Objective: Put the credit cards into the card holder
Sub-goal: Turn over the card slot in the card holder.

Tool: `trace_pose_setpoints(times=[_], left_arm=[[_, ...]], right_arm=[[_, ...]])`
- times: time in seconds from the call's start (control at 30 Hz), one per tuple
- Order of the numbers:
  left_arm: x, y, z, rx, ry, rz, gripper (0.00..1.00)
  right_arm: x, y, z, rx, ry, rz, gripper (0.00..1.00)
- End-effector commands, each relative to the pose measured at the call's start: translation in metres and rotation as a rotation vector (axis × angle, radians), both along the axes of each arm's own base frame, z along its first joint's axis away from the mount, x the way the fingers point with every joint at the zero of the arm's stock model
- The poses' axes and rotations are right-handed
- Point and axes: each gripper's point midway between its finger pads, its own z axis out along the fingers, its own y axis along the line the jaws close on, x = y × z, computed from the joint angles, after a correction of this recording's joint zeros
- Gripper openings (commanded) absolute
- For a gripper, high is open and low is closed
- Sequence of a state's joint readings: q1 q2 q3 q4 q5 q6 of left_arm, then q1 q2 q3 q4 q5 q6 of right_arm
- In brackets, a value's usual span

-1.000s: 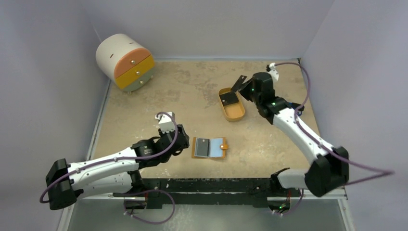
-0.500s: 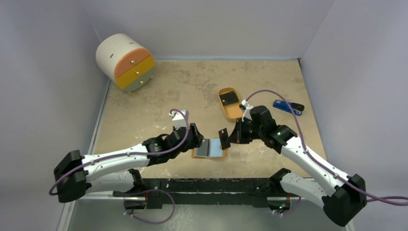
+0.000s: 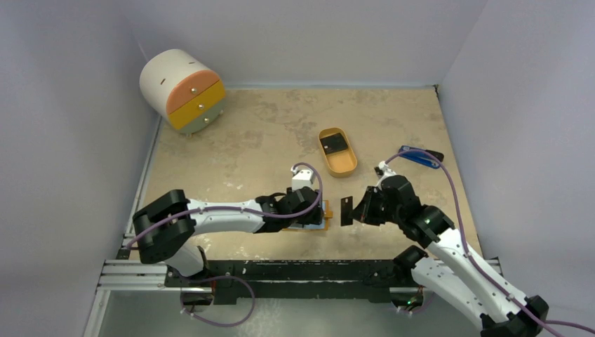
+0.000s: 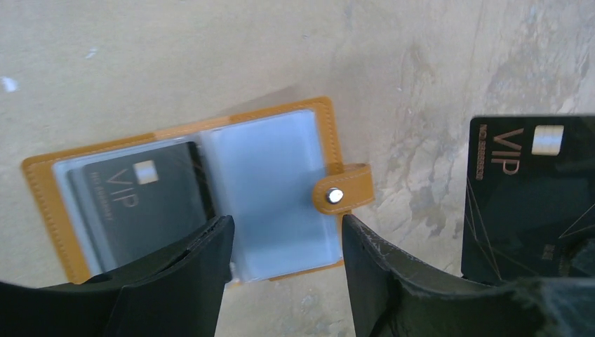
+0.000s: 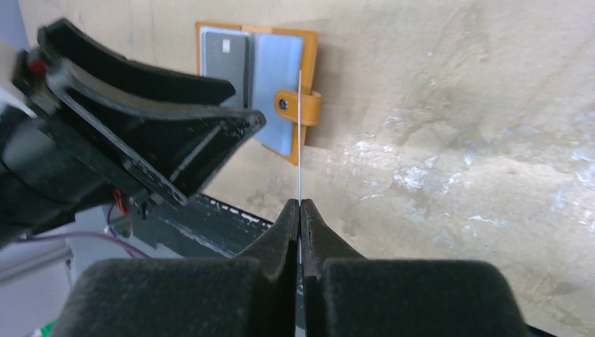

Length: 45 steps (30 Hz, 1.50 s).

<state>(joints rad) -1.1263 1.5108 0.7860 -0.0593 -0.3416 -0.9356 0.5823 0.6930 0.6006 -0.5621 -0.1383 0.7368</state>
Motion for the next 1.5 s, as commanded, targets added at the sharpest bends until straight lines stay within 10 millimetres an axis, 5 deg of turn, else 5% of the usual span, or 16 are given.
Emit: trace_pose_setpoints(times=[0.0,0.3,0.6,1.17,1.23,1.37,1.47], left_arm=[[-0.001,-0.015,0.007,0.071,-0.055,-0.049,0.56],[0.000,-0.013,-0.019,0.158,-0.025,-0.052,0.44],[-0.003,-0.015,-0.037,0.192,-0.002,-0.068,0.46],[-0.002,0.003,-0.052,0.243,-0.001,-0.022,0.00],[-0.002,0.004,-0.047,0.227,-0.009,-0.016,0.03],[0.001,0.006,-0.021,0.168,-0.052,0.003,0.39],[0.003,0.005,-0.005,0.157,-0.076,-0.003,0.47]], right_arm=[[0.004,-0.018,0.006,-0.018,-0.030,-0.129,0.00],[-0.001,-0.016,0.011,-0.004,-0.030,-0.101,0.00],[0.005,-0.001,0.009,0.030,-0.039,-0.039,0.00],[-0.007,0.031,-0.018,0.093,0.082,0.132,0.00],[-0.003,0.026,-0.017,0.071,0.065,0.102,0.00],[0.004,0.017,-0.006,0.060,-0.001,0.050,0.00],[0.006,0.012,-0.003,0.052,-0.022,0.018,0.00]])
